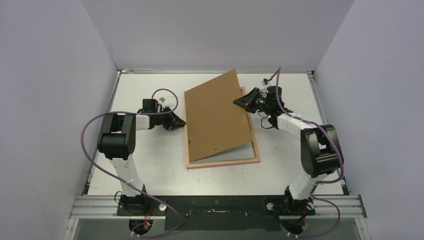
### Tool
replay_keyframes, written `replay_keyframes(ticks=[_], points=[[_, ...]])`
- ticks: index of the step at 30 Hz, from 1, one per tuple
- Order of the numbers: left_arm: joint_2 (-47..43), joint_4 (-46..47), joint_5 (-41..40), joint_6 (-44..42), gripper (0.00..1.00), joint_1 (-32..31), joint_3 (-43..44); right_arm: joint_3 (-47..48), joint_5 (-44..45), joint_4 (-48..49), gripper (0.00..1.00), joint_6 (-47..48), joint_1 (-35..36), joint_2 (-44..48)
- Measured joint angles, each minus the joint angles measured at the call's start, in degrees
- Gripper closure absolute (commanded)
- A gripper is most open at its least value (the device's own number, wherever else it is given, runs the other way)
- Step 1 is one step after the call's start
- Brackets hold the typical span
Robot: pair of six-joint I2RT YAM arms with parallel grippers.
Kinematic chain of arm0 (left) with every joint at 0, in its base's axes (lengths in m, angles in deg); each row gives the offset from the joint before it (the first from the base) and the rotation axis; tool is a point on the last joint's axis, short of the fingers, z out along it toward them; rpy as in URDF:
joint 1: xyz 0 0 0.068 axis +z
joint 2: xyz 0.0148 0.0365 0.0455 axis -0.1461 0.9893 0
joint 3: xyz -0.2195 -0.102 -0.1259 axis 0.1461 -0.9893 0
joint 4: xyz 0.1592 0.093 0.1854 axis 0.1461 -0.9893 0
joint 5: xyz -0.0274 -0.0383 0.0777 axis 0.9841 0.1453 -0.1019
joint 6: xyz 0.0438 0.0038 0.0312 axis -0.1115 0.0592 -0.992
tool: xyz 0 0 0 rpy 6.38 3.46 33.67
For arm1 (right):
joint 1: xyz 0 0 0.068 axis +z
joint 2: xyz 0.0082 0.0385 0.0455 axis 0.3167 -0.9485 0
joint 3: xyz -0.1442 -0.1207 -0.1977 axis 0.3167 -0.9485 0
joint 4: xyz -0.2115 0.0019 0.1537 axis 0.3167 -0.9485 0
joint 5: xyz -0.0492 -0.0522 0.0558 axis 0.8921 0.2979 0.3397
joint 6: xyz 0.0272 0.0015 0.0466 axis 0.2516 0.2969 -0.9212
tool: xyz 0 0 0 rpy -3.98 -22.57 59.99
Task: Put the photo into the frame
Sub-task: Place the photo frame item in the photo frame.
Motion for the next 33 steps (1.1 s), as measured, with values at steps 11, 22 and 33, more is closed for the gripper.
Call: replay_keyframes(ticks=[11, 22, 33], points=[[0.6, 0.0, 0.4, 0.4, 0.89, 0.0, 0.6, -0.4, 1.5, -2.7, 1.0, 2.6, 0.0, 2.8], [0.7, 0.0, 0.5, 0.4, 0.89, 0.0, 0.7, -0.5, 1.6, -3.6, 1.0, 4.3, 0.0, 3.6], [0.7, 0.0, 0.5, 0.4, 0.89, 0.0, 0.7, -2.3, 2.0, -3.5, 1.0, 2.1, 0.0, 3.7]])
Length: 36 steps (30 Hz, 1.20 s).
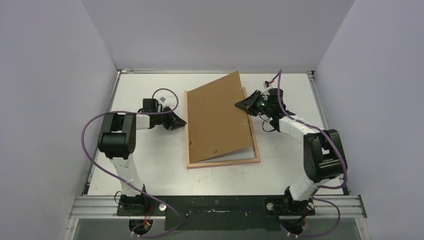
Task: Put the photo into the frame
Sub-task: Place the photo frame item in the photo frame.
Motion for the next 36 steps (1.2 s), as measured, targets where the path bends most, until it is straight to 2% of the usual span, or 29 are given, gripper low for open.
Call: replay_keyframes(ticks=[23, 30, 36], points=[[0.5, -0.2, 0.5, 0.0, 0.9, 0.0, 0.5, -1.6, -3.5, 0.1, 1.0, 0.6, -2.0, 0.9], [0.6, -0.2, 0.6, 0.0, 0.9, 0.0, 0.7, -3.0, -4.8, 3.0, 1.0, -0.7, -2.4, 0.6], [0.8, -0.4, 0.7, 0.0, 0.9, 0.0, 0.9, -3.3, -6.7, 9.4, 1.0, -3.1, -2.4, -2.1]])
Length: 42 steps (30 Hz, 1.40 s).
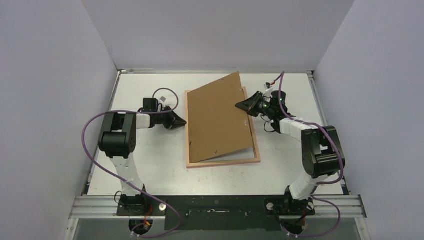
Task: Put the photo into the frame
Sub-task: Place the photo frame item in the photo frame.
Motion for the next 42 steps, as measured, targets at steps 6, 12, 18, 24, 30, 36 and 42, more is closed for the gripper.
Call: replay_keyframes(ticks=[6, 12, 18, 24, 30, 36, 42], points=[[0.0, 0.0, -0.2, 0.0, 0.9, 0.0, 0.2, 0.0, -1.8, 2.7, 1.0, -0.6, -1.0, -2.6], [0.1, 0.0, -0.2, 0.0, 0.9, 0.0, 0.3, 0.0, -1.9, 2.0, 1.0, 0.5, -1.0, -2.9], [0.2, 0.0, -0.2, 0.0, 0.9, 0.0, 0.3, 0.1, -1.9, 1.3, 1.0, 1.7, -1.0, -3.0], [0.2, 0.0, -0.1, 0.0, 0.9, 0.0, 0.3, 1.2, -2.3, 0.2, 1.0, 2.3, -1.0, -3.6], [0.2, 0.0, -0.1, 0.0, 0.9, 0.2, 0.3, 2.7, -2.2, -3.3, 0.91, 3.7, -1.3, -4.9], [0.2, 0.0, -0.1, 0.0, 0.9, 0.2, 0.3, 4.0, -0.9, -9.1, 0.65, 7.3, -1.1, -4.9], [0.2, 0.0, -0.1, 0.0, 0.9, 0.2, 0.3, 6.0, 0.7, -17.5, 0.5, 11.6, -0.7, -4.9]])
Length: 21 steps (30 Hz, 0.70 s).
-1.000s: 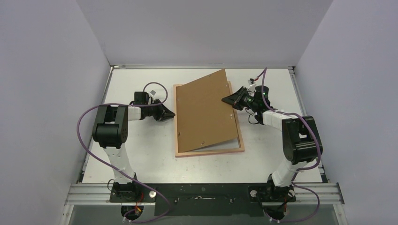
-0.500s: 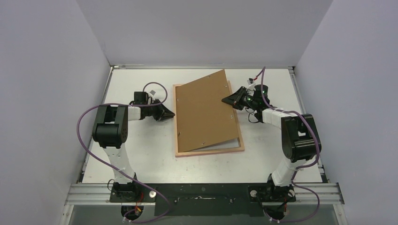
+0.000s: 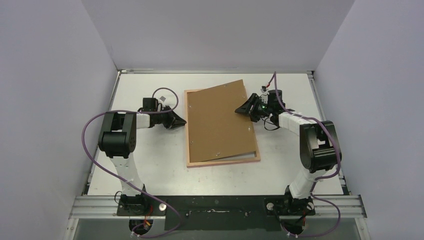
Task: Put the photo into the frame
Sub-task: Place the photo frame item in the photo frame.
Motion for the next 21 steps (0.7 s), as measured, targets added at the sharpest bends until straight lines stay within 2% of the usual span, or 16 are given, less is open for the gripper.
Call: replay_keyframes(ticks=[8, 21], points=[[0.0, 0.0, 0.0, 0.0, 0.9, 0.0, 0.0, 4.6, 2.3, -10.3, 0.47, 5.7, 0.0, -0.1], [0.0, 0.0, 0.0, 0.0, 0.9, 0.0, 0.0, 9.7, 6.4, -18.0, 0.49, 11.0, 1.0, -4.9]])
